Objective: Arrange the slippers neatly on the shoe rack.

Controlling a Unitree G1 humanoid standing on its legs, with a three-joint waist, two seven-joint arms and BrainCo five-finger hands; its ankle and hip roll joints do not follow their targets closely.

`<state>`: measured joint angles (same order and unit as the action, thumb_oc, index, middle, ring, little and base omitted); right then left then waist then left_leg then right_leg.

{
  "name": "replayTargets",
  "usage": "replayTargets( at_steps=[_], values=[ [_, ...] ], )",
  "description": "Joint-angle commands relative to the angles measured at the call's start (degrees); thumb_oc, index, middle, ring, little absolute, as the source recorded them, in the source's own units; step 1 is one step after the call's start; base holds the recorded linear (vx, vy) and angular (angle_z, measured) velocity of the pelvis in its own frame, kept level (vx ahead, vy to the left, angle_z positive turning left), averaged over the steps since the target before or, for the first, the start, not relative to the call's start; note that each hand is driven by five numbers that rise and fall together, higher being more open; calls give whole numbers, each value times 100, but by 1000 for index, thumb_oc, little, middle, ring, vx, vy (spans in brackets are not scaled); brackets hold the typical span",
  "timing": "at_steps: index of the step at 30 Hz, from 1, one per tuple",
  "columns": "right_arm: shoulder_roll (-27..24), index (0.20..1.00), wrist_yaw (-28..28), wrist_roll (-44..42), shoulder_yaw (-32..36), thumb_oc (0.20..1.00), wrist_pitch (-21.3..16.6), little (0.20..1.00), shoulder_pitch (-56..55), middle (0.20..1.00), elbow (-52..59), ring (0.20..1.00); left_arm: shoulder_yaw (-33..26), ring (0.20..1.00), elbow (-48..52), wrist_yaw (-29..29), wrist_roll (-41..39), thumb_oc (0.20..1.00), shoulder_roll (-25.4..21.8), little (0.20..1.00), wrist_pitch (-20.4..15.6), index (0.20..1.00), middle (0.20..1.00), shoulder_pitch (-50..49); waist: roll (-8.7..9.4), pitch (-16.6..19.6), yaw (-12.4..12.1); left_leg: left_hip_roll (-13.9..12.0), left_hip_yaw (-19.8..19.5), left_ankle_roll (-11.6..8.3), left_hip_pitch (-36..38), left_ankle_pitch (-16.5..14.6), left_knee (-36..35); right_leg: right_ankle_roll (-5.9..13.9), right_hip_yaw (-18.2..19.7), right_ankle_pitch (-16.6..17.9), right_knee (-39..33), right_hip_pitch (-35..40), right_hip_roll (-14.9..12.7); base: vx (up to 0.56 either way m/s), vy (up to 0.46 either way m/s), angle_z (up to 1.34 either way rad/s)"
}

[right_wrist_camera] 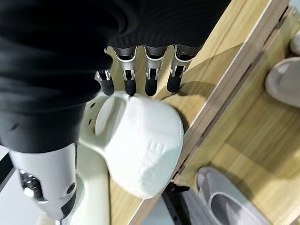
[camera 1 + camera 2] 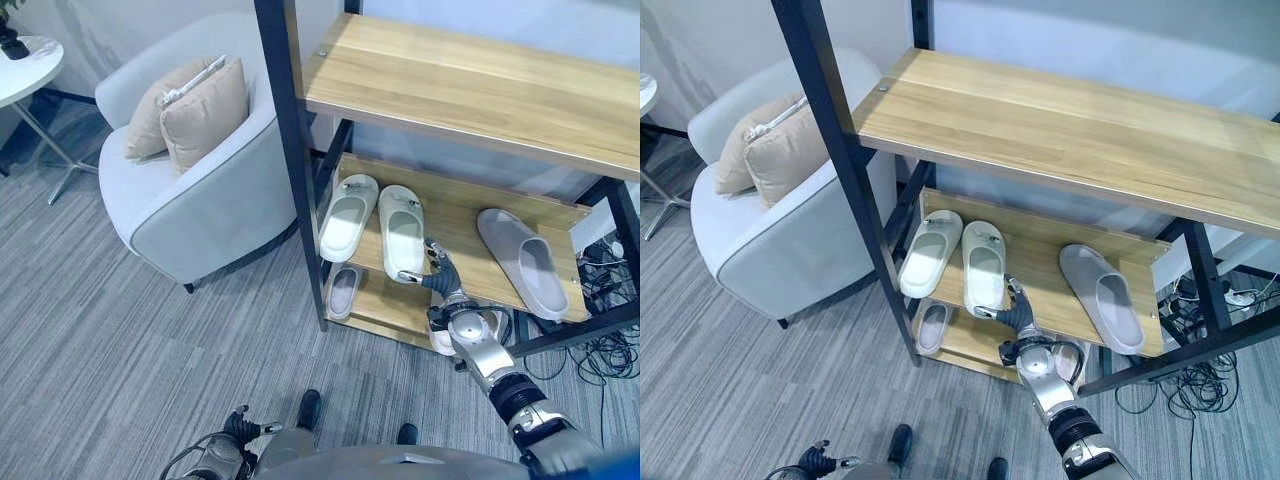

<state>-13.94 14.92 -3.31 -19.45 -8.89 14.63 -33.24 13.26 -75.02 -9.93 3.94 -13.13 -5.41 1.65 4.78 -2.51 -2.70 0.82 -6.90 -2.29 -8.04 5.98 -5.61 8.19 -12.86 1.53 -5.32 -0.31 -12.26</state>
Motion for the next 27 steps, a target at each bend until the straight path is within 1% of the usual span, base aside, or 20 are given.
replayTargets(
  at_steps=[1, 10, 15, 16, 18, 22, 23, 25, 27],
  values=[
    [34, 1000, -46, -167, -173, 1000, -276, 1000, 73, 1000, 312, 1000, 142, 1000, -528, -99, 101, 1000, 220, 1000, -16, 1000, 1000, 118, 31, 21, -79, -243, 408, -116, 113, -654, 61, 316, 232, -54, 32, 219, -367, 0, 0, 0],
    [63, 1000, -148, -82, -399, 1000, -227, 1000, 57, 1000, 497, 1000, 157, 1000, -496, -125, 65, 1000, 234, 1000, -14, 1000, 1000, 135, 20, 51, -52, -256, 456, -106, 176, -666, 61, 306, 276, -54, 32, 236, -363, 0, 0, 0],
    [-47, 1000, 51, 246, -258, 1000, -202, 1000, 32, 1000, 478, 1000, 148, 1000, -533, -135, 104, 1000, 268, 1000, 7, 1000, 1000, 63, -3, 68, -36, -257, 479, -105, 187, -677, 61, 313, 285, -53, 32, 238, -368, 2, -4, -4],
    [-123, 1000, 183, 476, -155, 1000, -185, 1000, 8, 1000, 494, 1000, 125, 1000, -547, -142, 123, 1000, 278, 1000, 10, 1000, 1000, 41, -12, 77, -26, -258, 494, -104, 194, -684, 61, 314, 280, -53, 32, 238, -368, 15, -12, -8],
    [-198, 1000, 295, 489, 40, 1000, -246, 1000, -30, 1000, 556, 1000, 132, 1000, -548, -147, 161, 1000, 291, 1000, 1, 1000, 1000, 16, -29, 86, -14, -259, 498, -100, 202, -688, 61, 317, 285, -53, 32, 237, -369, 8, -5, -3],
    [-533, 1000, 571, 711, 419, 1000, -336, 1000, 180, 1000, 752, 1000, 199, 1000, -522, -116, 308, 1000, 278, 1000, -35, 1000, 1000, -26, -41, 103, -33, -263, 501, -103, 219, -693, 61, 317, 282, -60, 32, 239, -358, 0, 0, 0],
    [-667, 1000, 729, 852, 559, 1000, -334, 1000, 292, 1000, 798, 1000, 227, 1000, -520, -106, 327, 1000, 285, 1000, -49, 1000, 1000, -33, -46, 105, -41, -266, 508, -106, 221, -693, 61, 319, 283, -64, 32, 233, -353, 0, 0, 0],
    [-825, 1000, 876, 1069, 701, 1000, -288, 1000, 367, 1000, 830, 1000, 237, 1000, -505, -92, 336, 1000, 288, 1000, -66, 1000, 1000, -35, -44, 110, -51, -274, 501, -106, 221, -698, 61, 315, 282, -64, 32, 228, -345, 9, -15, 0],
    [-1177, 1000, 1147, 1613, 977, 1000, -103, 1000, 322, 1000, 865, 1000, 218, 1000, -486, -73, 359, 1000, 289, 1000, -97, 1000, 1000, -39, -37, 118, -53, -278, 494, -111, 220, -702, 61, 318, 268, -62, 32, 233, -333, 24, -44, 0]
  ],
)
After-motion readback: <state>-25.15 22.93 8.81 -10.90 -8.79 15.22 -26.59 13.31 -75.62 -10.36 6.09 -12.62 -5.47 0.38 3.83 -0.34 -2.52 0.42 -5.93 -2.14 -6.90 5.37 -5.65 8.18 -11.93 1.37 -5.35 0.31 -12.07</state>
